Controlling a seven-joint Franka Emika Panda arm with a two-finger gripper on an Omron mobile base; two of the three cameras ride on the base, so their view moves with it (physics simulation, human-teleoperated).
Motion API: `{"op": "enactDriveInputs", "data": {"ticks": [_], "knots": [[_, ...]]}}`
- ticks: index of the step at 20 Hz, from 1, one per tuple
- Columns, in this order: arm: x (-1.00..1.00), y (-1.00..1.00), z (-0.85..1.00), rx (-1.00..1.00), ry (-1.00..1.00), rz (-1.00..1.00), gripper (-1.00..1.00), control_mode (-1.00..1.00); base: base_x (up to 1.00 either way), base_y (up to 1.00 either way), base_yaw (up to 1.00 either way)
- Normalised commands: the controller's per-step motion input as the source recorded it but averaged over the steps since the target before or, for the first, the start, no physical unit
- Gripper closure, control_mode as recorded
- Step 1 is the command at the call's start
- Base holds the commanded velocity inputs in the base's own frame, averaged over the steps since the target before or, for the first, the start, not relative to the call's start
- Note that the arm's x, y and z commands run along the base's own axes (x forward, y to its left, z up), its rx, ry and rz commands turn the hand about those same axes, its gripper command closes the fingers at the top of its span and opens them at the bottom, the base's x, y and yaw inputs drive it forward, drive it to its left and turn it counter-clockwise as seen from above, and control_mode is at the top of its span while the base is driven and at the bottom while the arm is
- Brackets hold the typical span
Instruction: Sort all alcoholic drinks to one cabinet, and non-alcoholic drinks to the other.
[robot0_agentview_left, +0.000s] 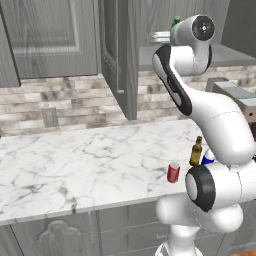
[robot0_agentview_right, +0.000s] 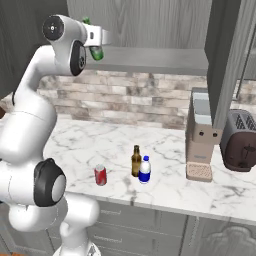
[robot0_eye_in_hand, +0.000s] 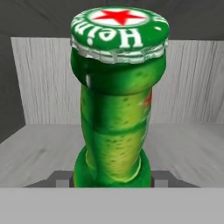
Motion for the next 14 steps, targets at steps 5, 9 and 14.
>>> {"op": "enactDriveInputs", "data": {"ticks": [5,9,14], "knots": [[0.63,-0.02,-0.45,0.04,0.14,0.0,1.0,-1.0,0.0,0.0,0.0],[0.71,0.0,-0.4,0.0,0.09,0.0,1.0,-1.0,0.0,0.0,0.0],[0.51,0.0,-0.19,0.0,0.03,0.0,-1.0,-1.0,0.0,0.0,0.0]]}}
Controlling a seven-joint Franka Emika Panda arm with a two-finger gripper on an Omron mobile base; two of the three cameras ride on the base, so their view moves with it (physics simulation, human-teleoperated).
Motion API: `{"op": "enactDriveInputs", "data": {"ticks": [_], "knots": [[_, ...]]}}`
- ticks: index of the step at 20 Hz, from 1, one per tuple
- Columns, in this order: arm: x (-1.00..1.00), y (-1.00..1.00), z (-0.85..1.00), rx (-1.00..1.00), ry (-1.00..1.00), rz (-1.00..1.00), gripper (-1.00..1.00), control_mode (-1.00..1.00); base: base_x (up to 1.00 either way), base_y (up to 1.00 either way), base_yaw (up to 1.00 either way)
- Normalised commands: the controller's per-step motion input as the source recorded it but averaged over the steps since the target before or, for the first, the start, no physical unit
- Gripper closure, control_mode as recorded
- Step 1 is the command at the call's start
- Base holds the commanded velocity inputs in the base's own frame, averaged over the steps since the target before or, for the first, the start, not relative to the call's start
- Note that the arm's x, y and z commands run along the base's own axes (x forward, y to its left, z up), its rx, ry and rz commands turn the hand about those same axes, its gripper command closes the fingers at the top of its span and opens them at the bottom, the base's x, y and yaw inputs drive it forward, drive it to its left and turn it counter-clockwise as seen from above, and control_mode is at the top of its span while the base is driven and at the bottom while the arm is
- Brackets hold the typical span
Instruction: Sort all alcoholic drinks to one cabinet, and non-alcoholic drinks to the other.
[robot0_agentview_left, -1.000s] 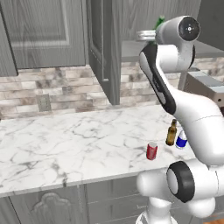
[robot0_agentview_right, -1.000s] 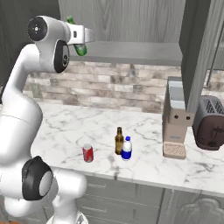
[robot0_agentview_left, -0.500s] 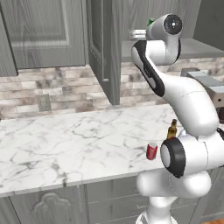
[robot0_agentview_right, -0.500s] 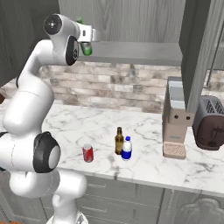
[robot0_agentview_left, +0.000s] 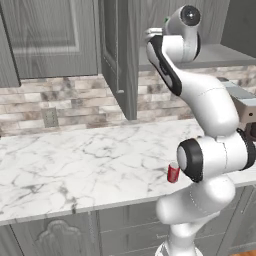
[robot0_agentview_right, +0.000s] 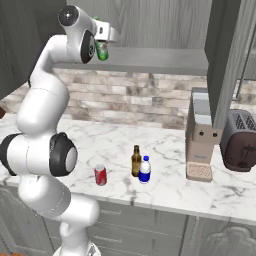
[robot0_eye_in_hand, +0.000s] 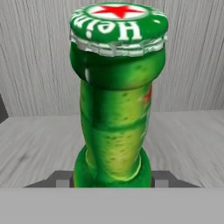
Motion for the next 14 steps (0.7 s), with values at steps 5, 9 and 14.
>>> {"op": "enactDriveInputs", "data": {"ticks": [5,9,14], "knots": [[0.05,0.0,-0.22,0.02,0.01,0.0,-1.0,-1.0,0.0,0.0,0.0],[0.0,-0.03,-0.09,0.03,0.0,0.0,-1.0,-1.0,0.0,0.0,0.0],[0.01,-0.03,-0.12,0.02,-0.02,0.0,-1.0,-1.0,0.0,0.0,0.0]]}}
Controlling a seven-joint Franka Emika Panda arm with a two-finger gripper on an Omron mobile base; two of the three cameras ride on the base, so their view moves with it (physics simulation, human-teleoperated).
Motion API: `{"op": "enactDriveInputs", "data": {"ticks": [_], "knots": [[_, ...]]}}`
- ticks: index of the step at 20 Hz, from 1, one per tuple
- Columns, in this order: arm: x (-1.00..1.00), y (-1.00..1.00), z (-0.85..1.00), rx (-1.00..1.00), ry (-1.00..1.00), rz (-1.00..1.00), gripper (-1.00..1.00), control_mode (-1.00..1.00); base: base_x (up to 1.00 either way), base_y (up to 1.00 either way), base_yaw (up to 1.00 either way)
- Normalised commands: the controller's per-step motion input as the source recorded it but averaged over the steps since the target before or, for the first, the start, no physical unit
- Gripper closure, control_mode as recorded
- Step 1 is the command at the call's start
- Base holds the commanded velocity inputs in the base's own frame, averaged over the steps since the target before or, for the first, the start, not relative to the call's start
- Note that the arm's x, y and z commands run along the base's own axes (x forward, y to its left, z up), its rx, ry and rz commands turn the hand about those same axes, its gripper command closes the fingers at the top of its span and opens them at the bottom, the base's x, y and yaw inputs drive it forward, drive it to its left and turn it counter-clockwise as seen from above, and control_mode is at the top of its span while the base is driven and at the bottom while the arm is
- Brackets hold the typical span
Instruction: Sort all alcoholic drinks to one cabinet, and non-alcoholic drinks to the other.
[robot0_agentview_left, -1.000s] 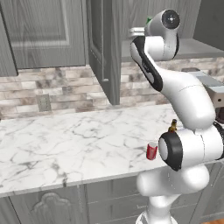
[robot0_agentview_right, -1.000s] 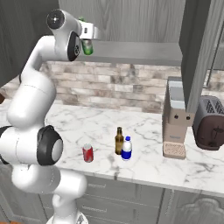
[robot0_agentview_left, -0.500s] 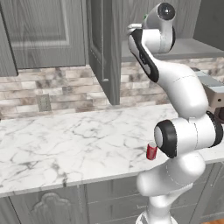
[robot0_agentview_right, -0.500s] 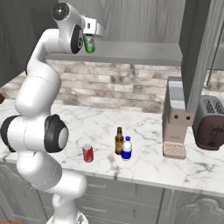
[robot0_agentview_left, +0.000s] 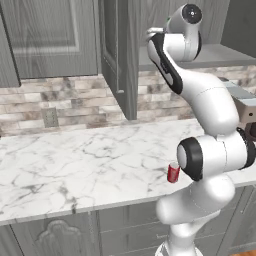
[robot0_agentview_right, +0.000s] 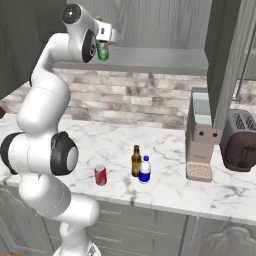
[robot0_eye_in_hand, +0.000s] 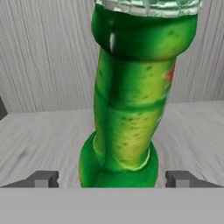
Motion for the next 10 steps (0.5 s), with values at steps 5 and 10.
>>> {"op": "enactDriveInputs", "data": {"ticks": [5,10], "knots": [[0.04,-0.01,-0.04,0.0,-0.04,0.0,-1.0,-1.0,0.0,0.0,0.0],[0.22,0.0,0.0,0.0,0.0,0.0,-1.0,-1.0,0.0,0.0,0.0]]}}
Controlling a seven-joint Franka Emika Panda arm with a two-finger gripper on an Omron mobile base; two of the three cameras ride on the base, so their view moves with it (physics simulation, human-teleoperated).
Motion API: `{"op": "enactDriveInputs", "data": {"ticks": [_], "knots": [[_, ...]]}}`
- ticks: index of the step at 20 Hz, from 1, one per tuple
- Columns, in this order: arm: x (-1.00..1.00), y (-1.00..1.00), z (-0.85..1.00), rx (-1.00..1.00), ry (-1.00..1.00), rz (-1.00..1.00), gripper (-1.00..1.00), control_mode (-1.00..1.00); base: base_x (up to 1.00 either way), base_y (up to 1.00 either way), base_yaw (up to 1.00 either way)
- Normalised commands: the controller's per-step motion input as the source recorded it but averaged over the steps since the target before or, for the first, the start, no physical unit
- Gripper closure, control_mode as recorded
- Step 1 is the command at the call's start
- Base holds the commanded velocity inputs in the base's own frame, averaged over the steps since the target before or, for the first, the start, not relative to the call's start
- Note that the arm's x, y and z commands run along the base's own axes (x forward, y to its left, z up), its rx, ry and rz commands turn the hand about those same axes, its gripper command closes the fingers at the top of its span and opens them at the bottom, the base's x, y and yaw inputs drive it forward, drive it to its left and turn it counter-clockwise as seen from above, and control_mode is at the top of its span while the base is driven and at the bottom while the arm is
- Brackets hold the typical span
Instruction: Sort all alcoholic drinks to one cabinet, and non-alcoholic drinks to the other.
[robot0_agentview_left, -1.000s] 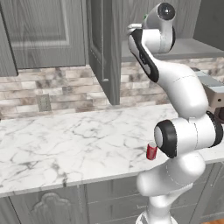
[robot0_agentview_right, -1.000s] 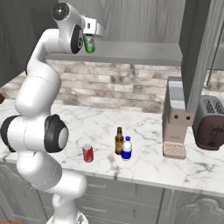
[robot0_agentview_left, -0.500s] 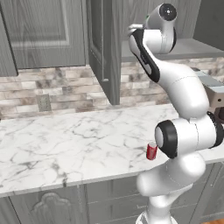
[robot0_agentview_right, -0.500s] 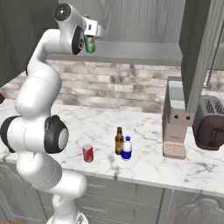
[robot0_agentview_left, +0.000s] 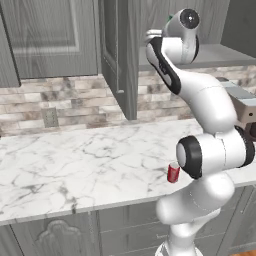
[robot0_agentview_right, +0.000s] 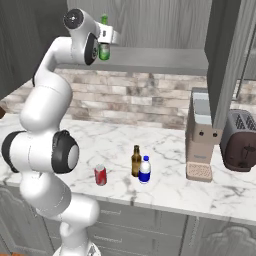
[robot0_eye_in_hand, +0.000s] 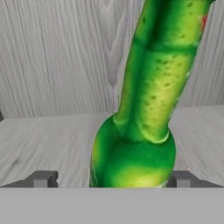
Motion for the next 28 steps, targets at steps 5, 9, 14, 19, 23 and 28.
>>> {"op": "enactDriveInputs", "data": {"ticks": [5,9,14,19,23,28], "knots": [[0.17,0.0,0.0,0.01,0.0,0.0,-1.0,-1.0,0.0,0.0,0.0],[0.02,0.0,0.0,0.02,0.0,0.0,-1.0,-1.0,0.0,0.0,0.0],[-0.3,0.0,0.0,0.04,0.0,0.0,-1.0,-1.0,0.0,0.0,0.0],[-1.0,0.0,-0.38,0.01,0.0,-0.01,-1.0,-1.0,0.0,0.0,0.0],[-1.0,-0.1,-0.68,0.0,0.05,-0.07,-1.0,-1.0,0.0,0.0,0.0],[-1.0,-0.29,-0.77,0.0,0.11,-0.1,-1.0,-1.0,0.0,0.0,0.0]]}}
